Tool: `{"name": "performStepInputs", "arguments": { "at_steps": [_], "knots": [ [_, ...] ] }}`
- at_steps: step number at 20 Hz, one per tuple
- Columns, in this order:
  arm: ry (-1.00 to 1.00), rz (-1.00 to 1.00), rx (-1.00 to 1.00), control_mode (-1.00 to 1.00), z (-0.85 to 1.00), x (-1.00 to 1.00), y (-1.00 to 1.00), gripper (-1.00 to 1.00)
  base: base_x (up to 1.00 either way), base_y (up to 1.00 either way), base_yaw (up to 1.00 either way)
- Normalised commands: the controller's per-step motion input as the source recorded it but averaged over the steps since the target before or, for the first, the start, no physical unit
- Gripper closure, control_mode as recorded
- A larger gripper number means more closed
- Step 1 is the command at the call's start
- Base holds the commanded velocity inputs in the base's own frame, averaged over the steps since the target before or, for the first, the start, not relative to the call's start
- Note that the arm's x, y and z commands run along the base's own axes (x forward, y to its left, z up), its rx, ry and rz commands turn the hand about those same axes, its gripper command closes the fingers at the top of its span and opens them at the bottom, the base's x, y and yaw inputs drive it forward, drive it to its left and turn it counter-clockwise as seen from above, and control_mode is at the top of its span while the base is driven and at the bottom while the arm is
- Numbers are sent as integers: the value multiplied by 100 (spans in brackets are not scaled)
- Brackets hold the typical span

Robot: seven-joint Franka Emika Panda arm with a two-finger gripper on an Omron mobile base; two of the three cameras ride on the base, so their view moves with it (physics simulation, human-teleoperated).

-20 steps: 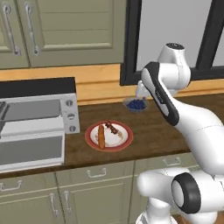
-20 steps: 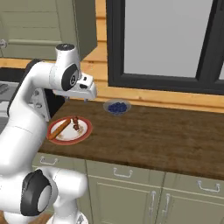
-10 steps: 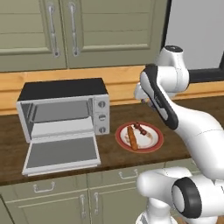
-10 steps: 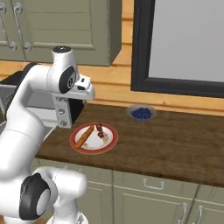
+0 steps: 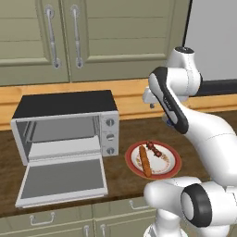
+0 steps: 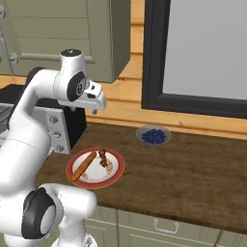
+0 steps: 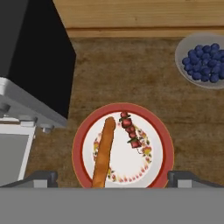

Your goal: Pick up the kebab skewer and baguette bread, and place them inside the toaster oven. Close the toaster oven door and start by setting the timer.

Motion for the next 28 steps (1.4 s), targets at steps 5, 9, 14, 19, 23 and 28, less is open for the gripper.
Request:
{"name": "performStepInputs", "arguments": {
  "at_steps": [5, 9, 14, 19, 23, 28],
  "knots": [
    [0, 0, 0, 100, 0, 0, 0, -100, 43, -12, 5],
    [0, 0, 0, 100, 0, 0, 0, -100, 43, 4, -8],
    [0, 0, 0, 100, 0, 0, 0, -100, 22, 4, -15],
    [-1, 0, 0, -100, 0, -8, 0, -100, 0, 0, 0],
    [-12, 0, -5, -100, -1, -73, 79, -100, 0, 0, 0],
    [-16, 0, -7, -100, 0, -58, 100, -100, 0, 0, 0]
  ]
}}
